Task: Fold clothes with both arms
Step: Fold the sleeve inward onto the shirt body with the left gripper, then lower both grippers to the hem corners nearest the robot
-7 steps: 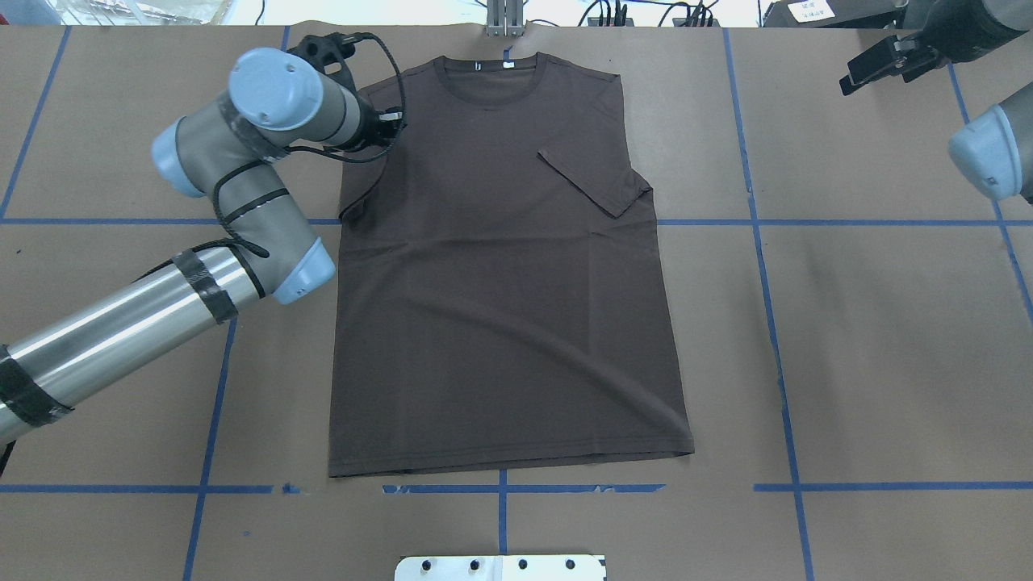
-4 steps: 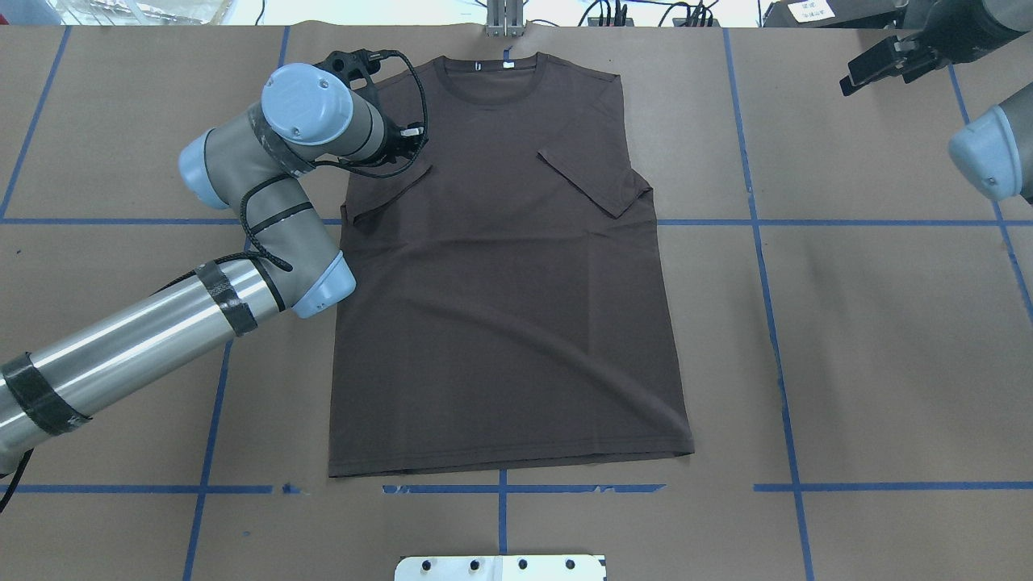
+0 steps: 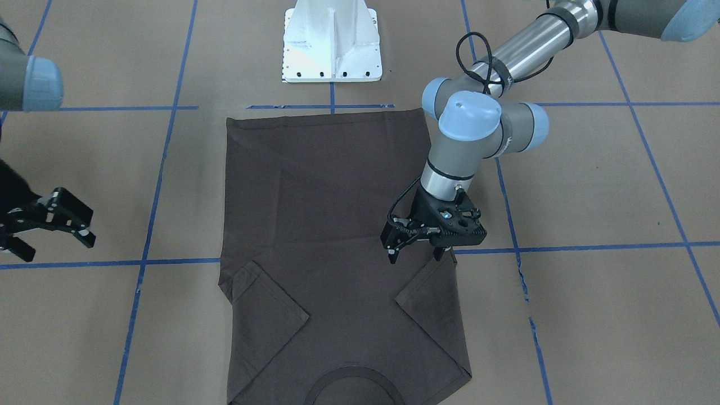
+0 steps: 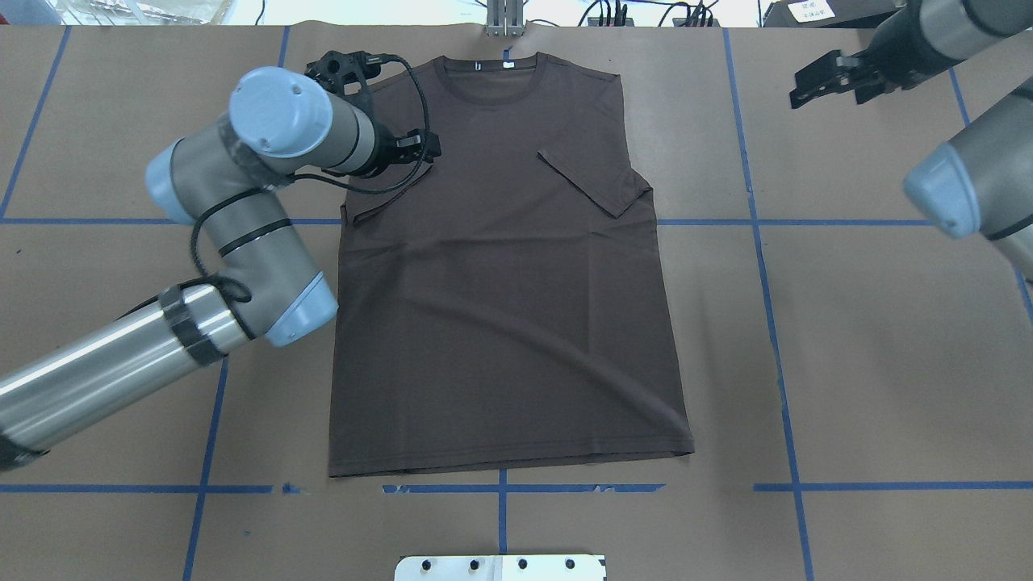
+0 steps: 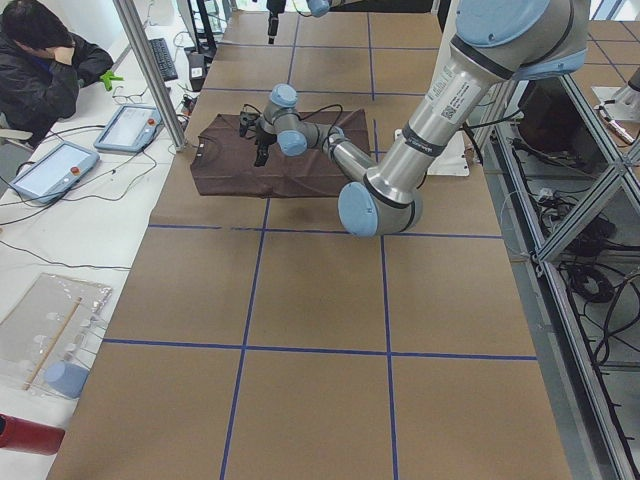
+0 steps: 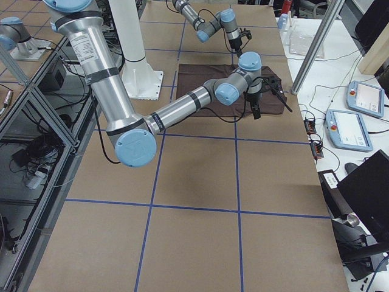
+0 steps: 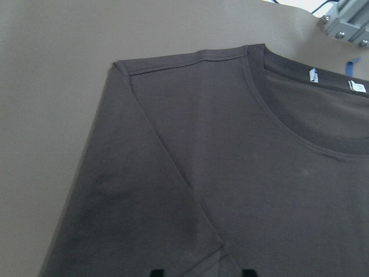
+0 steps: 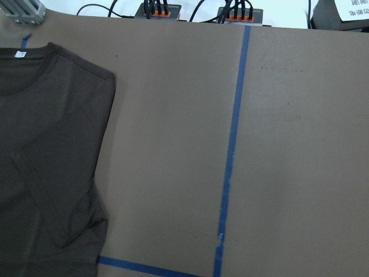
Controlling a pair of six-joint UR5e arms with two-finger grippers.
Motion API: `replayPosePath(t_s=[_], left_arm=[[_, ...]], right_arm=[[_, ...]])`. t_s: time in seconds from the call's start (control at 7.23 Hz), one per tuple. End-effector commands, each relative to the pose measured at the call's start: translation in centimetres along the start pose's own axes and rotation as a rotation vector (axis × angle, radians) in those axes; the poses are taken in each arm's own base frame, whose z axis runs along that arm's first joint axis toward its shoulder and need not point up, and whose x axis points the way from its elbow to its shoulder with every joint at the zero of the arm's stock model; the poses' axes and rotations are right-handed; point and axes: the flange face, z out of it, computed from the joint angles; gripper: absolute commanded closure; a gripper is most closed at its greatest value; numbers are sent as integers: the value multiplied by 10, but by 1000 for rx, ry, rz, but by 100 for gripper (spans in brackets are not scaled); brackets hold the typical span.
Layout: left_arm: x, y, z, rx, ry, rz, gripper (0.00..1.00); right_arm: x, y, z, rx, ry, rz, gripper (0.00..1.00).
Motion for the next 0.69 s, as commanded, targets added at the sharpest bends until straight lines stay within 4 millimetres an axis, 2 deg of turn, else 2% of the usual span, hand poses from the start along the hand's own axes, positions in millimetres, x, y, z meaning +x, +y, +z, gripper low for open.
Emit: replayPosePath(t_s=[0.0,0.14,0.28,0.41,0.55], left_arm=[[-16,70,-54,-46,67,35,0],[-27,111,-59,-53,62,11,0],[-28,155,-71,-84,81,3,0],[-41,200,-81,-121,73,-44,0],[-55,233,-91,-152,62,-61,0]], right_arm=[[-101,95,17,52,-23,172,0],[-129,144,20,67,-32,208,0],[-144,199,19,60,-35,234,0],[-151,245,11,43,-41,239,0],[-147,279,9,31,-53,234,0]])
